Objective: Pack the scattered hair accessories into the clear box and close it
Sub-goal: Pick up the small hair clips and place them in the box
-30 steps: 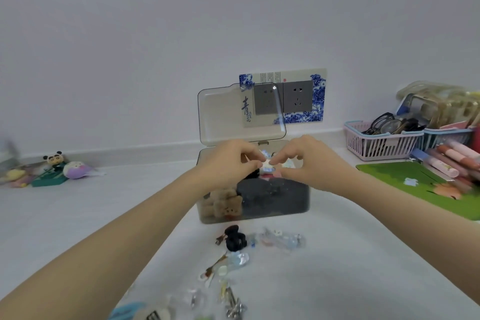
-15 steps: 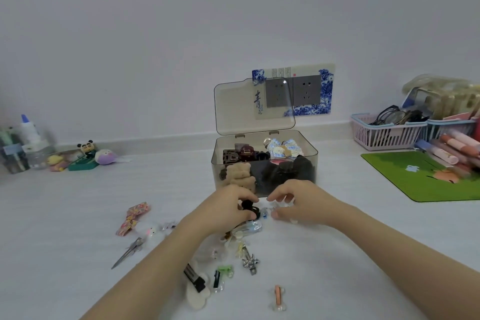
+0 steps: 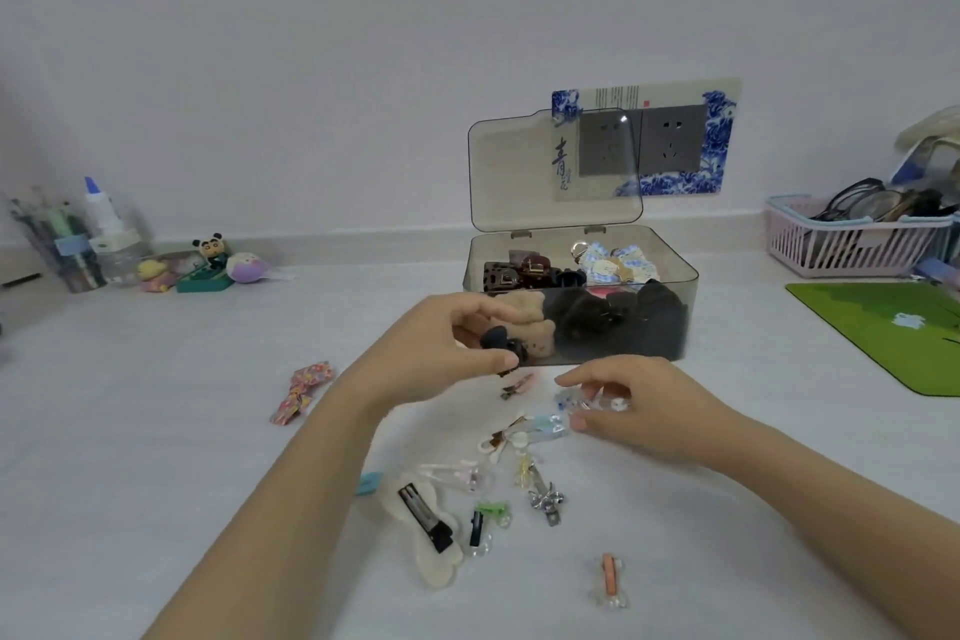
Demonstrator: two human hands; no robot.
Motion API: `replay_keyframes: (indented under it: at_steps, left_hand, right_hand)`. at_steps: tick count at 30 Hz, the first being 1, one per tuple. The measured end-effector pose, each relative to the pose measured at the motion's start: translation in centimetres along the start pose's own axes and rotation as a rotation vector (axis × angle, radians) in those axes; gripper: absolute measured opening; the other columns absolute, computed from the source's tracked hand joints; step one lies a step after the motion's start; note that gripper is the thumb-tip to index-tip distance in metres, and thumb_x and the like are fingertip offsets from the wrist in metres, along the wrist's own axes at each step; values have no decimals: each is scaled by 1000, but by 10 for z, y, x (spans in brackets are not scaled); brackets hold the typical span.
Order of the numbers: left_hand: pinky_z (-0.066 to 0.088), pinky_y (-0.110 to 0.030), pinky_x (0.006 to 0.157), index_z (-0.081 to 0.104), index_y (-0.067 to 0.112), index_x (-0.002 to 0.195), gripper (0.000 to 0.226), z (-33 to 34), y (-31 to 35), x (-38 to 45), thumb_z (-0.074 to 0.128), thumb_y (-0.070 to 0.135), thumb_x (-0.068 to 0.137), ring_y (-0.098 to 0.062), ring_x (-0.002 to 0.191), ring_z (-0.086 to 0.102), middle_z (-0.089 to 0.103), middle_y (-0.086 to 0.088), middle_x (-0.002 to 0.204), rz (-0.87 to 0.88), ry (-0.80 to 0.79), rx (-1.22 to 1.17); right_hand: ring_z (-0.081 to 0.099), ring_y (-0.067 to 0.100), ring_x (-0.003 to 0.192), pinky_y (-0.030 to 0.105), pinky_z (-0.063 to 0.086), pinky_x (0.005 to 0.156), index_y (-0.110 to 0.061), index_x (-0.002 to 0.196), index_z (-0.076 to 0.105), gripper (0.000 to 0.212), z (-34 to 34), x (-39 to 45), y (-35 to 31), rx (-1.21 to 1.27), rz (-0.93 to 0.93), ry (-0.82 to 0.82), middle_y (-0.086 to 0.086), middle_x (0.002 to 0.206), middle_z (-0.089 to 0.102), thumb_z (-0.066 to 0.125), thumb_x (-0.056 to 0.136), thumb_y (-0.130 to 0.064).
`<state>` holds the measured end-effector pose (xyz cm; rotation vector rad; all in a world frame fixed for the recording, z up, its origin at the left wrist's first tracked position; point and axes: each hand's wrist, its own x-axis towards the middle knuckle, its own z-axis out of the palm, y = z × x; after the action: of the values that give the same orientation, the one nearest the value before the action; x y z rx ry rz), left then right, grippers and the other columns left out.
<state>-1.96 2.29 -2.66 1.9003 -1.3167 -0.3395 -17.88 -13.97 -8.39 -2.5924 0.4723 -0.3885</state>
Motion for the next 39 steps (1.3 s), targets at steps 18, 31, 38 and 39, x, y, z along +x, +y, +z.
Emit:
replay_keyframes:
  at_steps: [18, 31, 38, 39]
  left_hand:
    - [50, -9, 69, 60, 27, 119, 55, 10, -4, -14, 74, -1, 74, 5, 86, 67, 65, 16, 95, 92, 108, -247]
    - [48, -23, 84, 74, 28, 103, 22, 33, -34, 8, 71, 32, 81, -7, 93, 61, 70, 8, 103, -67, -19, 270]
    - [44, -12, 76, 74, 23, 103, 22, 35, -37, 14, 72, 22, 81, -6, 88, 60, 70, 5, 100, -61, 2, 312]
    - [47, -16, 78, 74, 23, 103, 22, 35, -36, 15, 72, 22, 81, -7, 89, 62, 70, 4, 98, -61, 0, 323]
  right_hand:
    - [69, 14, 72, 19, 51, 58, -17, 117, 61, 30, -4, 23, -71, 831, 101, -70, 5, 85, 73, 61, 88, -24]
    - [60, 10, 63, 20, 43, 56, -21, 96, 68, 11, -22, 16, -31, 581, 266, 80, -2, 77, 69, 66, 85, -21]
    - [63, 11, 64, 19, 46, 55, -19, 94, 62, 9, -29, 17, -24, 486, 300, 10, 2, 81, 67, 58, 88, -14]
    - [63, 12, 66, 20, 46, 55, -20, 95, 62, 11, -29, 17, -24, 476, 299, 1, 3, 82, 65, 56, 89, -13]
